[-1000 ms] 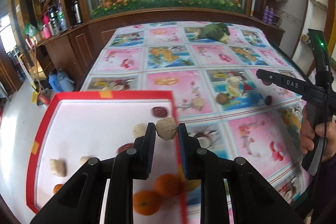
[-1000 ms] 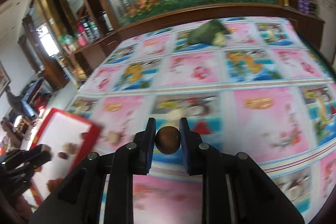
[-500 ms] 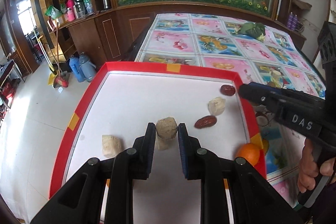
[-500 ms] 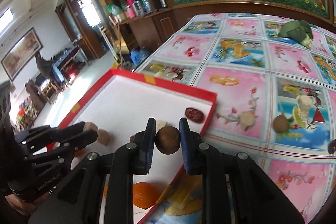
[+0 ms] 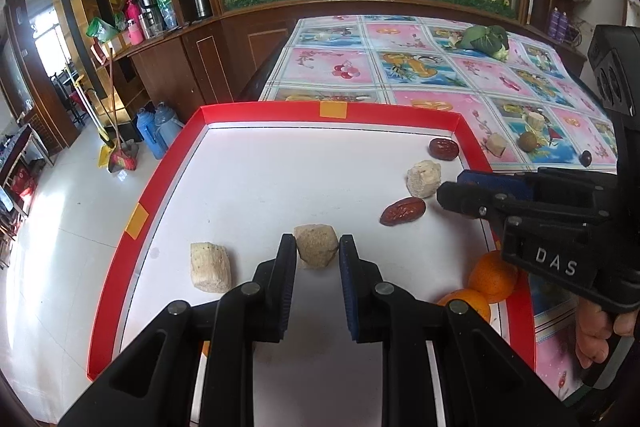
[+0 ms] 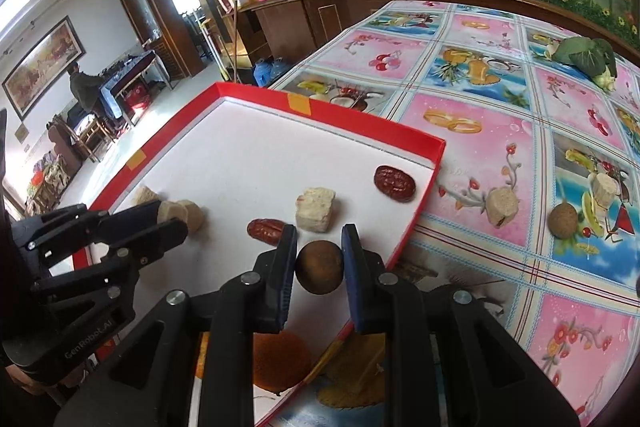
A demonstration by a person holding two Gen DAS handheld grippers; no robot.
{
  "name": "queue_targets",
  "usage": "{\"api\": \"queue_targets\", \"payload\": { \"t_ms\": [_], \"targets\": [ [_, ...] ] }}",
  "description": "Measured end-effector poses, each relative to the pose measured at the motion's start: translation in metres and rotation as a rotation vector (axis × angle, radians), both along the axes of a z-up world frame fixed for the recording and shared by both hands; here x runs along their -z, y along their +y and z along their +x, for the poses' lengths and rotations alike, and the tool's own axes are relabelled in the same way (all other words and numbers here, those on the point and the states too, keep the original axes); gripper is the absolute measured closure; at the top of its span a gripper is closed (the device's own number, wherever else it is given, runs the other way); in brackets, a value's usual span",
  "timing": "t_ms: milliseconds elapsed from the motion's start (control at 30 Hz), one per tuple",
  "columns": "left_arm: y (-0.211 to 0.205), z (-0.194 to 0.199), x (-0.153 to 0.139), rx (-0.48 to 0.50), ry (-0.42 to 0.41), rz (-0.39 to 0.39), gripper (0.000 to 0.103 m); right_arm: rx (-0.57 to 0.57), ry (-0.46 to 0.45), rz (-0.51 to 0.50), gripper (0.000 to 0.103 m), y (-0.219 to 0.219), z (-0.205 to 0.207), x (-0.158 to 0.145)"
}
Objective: Organize fruits
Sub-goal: 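Carry the nuts over the white tray and release them, then grasp a dark date with the right gripper while the left gripper grasps a brown nut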
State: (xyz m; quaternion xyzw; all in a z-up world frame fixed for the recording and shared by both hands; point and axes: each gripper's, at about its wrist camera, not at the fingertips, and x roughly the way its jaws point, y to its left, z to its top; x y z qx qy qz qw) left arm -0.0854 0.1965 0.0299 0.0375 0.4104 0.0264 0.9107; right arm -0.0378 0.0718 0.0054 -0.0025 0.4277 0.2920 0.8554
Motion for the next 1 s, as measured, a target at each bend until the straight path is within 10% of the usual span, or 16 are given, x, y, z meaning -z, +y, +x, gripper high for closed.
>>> {"api": "queue_targets", "payload": {
  "t_ms": [533,1000],
  "targets": [
    [0.005,-0.004,-0.003,-0.055,0.018,-0.011,0.061,-0.011,0.048,0.078,0.062,-0.016,0.002,-0.011],
    [-0.055,0.001,-0.026,0.083,-0.005,0.006,0.044,0.34,0.051,0.246,0.061,-0.18,0.028,-0.03]
  ]
}}
